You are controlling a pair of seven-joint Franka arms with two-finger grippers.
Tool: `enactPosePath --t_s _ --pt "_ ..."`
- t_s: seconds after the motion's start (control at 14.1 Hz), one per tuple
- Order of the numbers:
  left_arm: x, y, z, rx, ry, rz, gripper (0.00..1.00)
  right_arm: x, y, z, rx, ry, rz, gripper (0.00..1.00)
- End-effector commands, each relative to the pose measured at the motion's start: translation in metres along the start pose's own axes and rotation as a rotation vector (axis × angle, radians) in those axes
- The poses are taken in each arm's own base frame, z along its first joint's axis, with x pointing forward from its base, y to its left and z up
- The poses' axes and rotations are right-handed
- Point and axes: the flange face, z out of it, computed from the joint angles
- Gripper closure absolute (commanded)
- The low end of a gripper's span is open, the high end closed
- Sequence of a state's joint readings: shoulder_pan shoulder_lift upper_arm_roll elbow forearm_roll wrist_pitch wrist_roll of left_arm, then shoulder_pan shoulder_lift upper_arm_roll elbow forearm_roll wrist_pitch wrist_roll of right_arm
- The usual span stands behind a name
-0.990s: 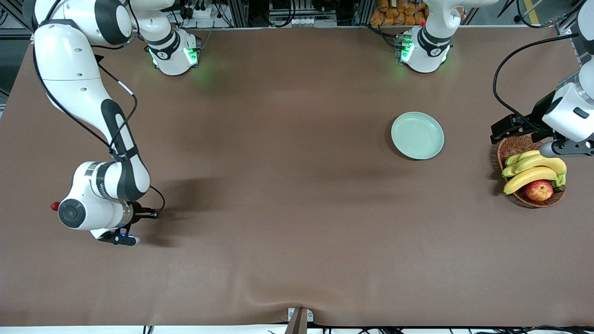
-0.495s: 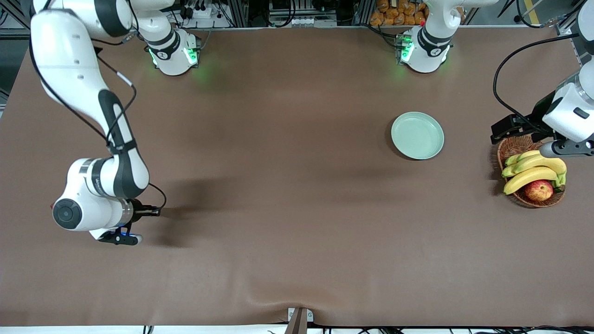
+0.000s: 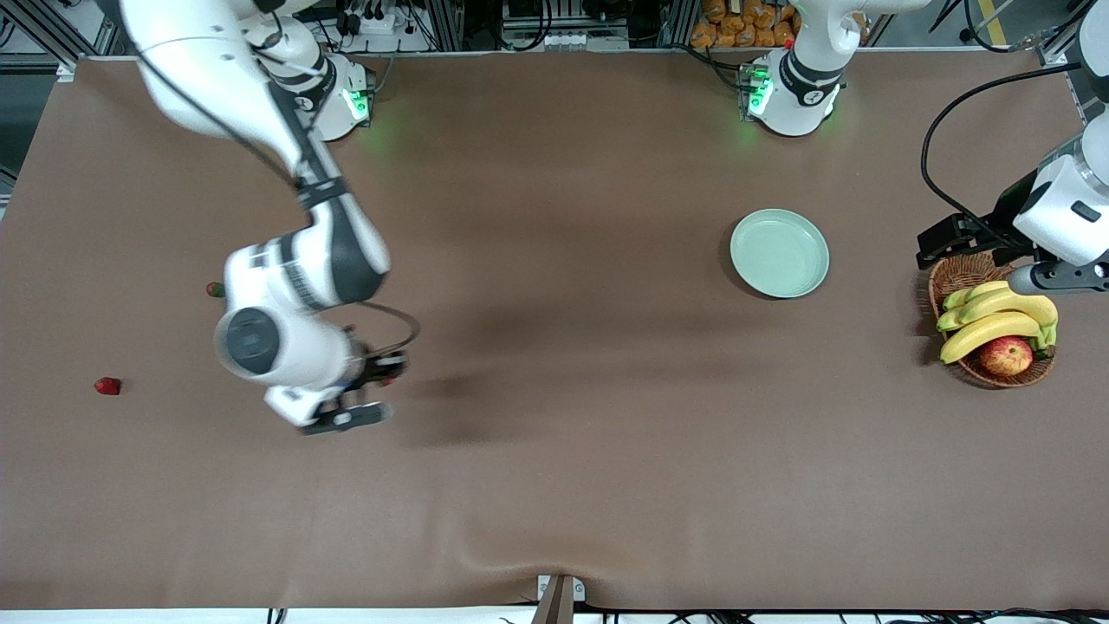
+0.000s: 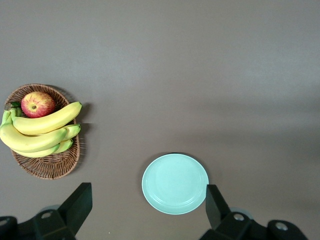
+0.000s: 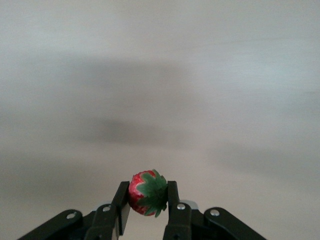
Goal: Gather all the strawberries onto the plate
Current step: 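Carry the strawberry with the right gripper toward the table middle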
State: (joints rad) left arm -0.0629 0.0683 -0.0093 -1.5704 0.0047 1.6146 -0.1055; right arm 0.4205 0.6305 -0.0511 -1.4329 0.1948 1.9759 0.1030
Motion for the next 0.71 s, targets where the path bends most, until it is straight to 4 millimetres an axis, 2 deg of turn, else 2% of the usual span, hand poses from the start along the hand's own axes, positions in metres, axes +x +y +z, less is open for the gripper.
enactPosePath --t_s 0.0,0.21,0.42,0.64 --pt "0.001 0.001 -0.002 -0.018 -0.004 0.003 0.00 -0.001 -0.076 0.025 0.062 0.072 -0.009 1.00" --pt "0.001 0.001 -0.001 -0.018 -0.007 0.005 0.00 0.006 -0.131 0.075 0.084 0.201 0.023 1.00" --pt "0.003 0.006 0.005 -0.017 -0.018 0.013 0.00 0.010 -0.175 0.119 0.109 0.290 -0.006 1.00" --pt "0.003 0.005 0.005 -0.017 -0.018 0.011 0.00 0.001 -0.227 0.159 0.163 0.347 0.050 1.00"
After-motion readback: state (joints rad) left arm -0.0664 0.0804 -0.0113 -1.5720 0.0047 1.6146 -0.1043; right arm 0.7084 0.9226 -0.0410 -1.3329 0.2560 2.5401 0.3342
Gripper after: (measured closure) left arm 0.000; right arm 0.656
